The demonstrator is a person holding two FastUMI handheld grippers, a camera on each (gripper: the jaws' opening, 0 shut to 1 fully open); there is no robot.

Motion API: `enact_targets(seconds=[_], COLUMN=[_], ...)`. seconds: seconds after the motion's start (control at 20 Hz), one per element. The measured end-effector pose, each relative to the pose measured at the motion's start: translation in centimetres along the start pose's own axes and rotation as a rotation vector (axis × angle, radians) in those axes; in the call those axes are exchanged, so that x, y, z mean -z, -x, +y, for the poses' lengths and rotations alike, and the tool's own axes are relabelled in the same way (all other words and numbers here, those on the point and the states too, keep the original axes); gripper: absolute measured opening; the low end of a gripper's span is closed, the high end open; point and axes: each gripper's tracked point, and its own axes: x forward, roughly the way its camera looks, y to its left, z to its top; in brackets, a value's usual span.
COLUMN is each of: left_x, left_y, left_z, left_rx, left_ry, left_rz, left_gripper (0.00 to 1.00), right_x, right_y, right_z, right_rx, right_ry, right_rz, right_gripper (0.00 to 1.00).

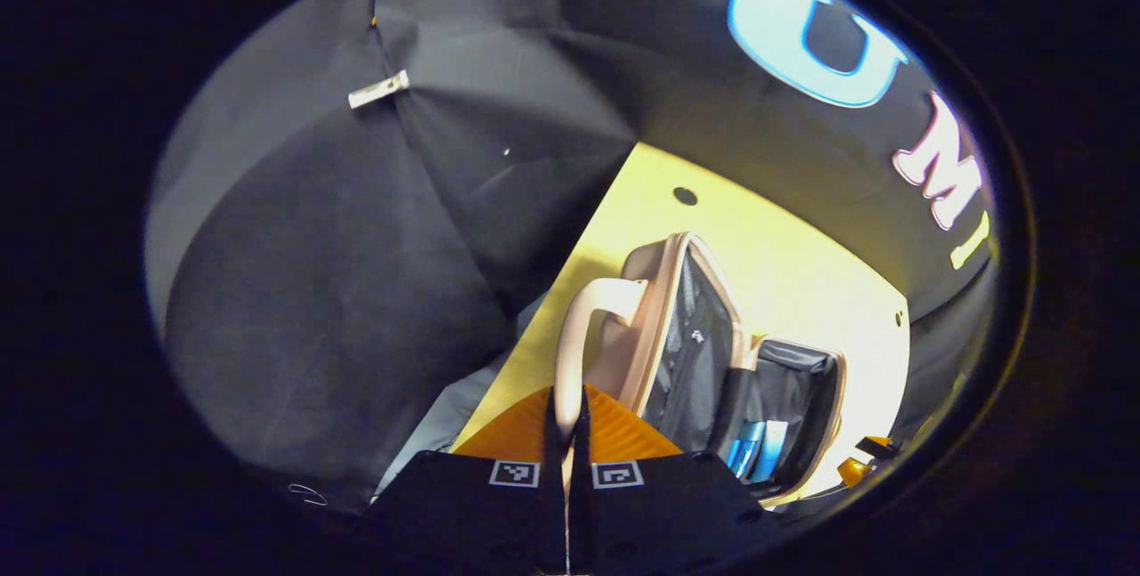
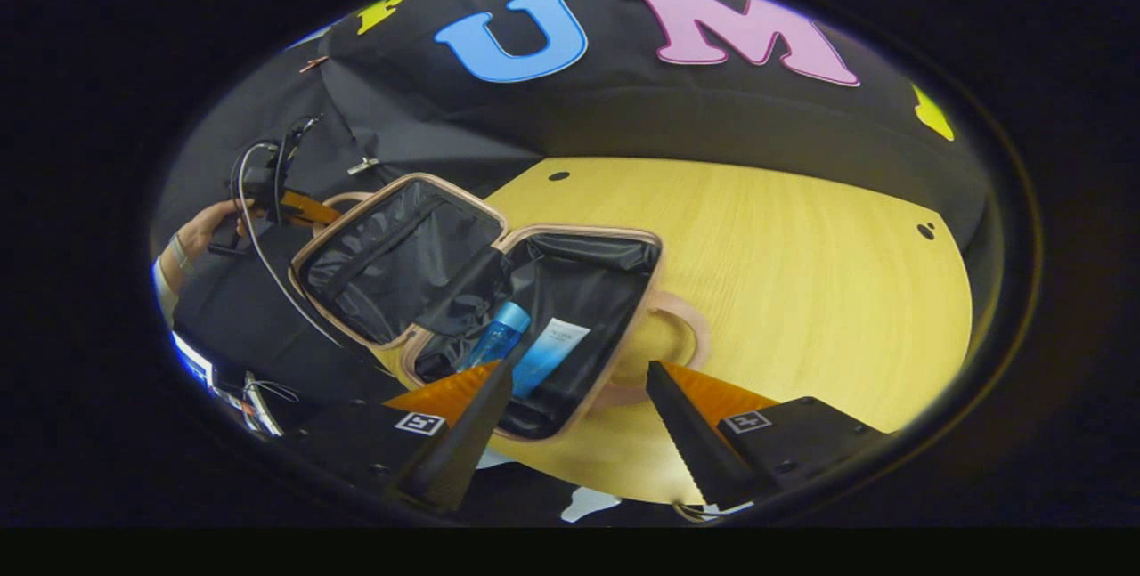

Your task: First open the suitcase, pack the skin care products into it, and then close the suitcase.

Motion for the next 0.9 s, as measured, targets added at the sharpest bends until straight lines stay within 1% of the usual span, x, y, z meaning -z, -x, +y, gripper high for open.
enact_targets(seconds=[0.15,0.3,0.45,0.55,0.65,0.75,0.9], left_x=[-0.9,-1.1,-0.2,1.7,4.3,7.4,12.3], left_y=[3.7,6.8,8.8,9.5,9.8,8.2,4.5], left_z=[-5.0,-10.8,-18.7,-24.0,-29.2,-33.9,-39.1], left_rx=[0.023,0.071,0.164,0.239,0.316,0.378,0.406], left_ry=[-0.085,-0.202,-0.294,-0.346,-0.395,-0.435,-0.491], left_rz=[-0.068,-0.130,-0.169,-0.164,-0.141,-0.108,-0.037], left_gripper=[0.07,0.07,0.07,0.07,0.07,0.07,0.07], right_x=[0.3,0.7,1.2,1.6,2.0,2.4,3.8], right_y=[2.2,4.6,6.7,7.9,9.1,10.3,12.0], right_z=[-2.1,-4.0,-6.2,-7.3,-8.6,-10.0,-12.1], right_rx=[0.009,0.018,0.034,0.044,0.060,0.084,0.119], right_ry=[0.003,-0.006,-0.017,-0.029,-0.038,-0.057,-0.108], right_rz=[-0.021,-0.048,-0.074,-0.085,-0.094,-0.110,-0.117], right_gripper=[0.96,0.96,0.96,0.96,0.96,0.96,0.96])
